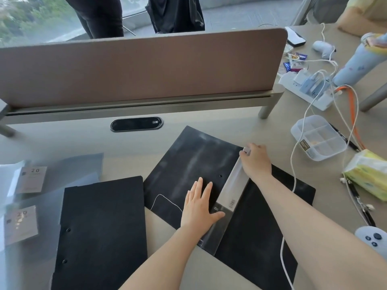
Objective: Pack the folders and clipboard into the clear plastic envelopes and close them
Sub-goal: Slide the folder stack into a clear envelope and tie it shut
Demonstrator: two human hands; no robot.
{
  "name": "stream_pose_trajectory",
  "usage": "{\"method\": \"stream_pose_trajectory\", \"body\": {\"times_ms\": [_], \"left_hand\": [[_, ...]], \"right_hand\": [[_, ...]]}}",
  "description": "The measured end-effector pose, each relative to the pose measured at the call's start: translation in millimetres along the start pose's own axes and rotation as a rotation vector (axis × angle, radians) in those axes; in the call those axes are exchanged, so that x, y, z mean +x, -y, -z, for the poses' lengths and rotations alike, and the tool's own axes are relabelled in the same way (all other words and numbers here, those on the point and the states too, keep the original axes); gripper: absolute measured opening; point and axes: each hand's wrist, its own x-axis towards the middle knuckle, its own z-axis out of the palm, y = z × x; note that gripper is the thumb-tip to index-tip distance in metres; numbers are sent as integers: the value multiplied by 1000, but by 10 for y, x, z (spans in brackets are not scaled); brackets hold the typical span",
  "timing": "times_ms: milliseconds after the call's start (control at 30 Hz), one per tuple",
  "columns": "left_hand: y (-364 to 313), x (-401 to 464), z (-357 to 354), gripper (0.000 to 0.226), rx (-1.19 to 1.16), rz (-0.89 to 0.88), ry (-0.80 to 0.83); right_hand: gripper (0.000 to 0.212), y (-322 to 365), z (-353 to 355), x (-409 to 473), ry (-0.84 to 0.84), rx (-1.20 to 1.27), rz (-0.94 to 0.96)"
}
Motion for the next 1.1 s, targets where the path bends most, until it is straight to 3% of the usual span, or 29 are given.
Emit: {"method": "stream_pose_trajectory", "body": {"times_ms": [200, 467, 733, 900, 1100], "left_hand": [[-112, -106, 139, 94, -90, 28, -55], [-299, -276, 641, 96, -232, -66, -193], [-344, -624, 1129, 88, -508, -169, -454], [-286, -880, 1425, 67, -654, -222, -565], [-45, -1112, 1781, 9, -728, -197, -765]], "right_hand": [[30, 222, 250, -119, -86, 30, 55], [21, 780, 602, -643, -254, 287, 185], [22, 1605, 959, -1347, -345, 580, 419], [20, 2036, 978, -1743, -324, 702, 591], [20, 2499, 830, -2138, -245, 744, 763]]}}
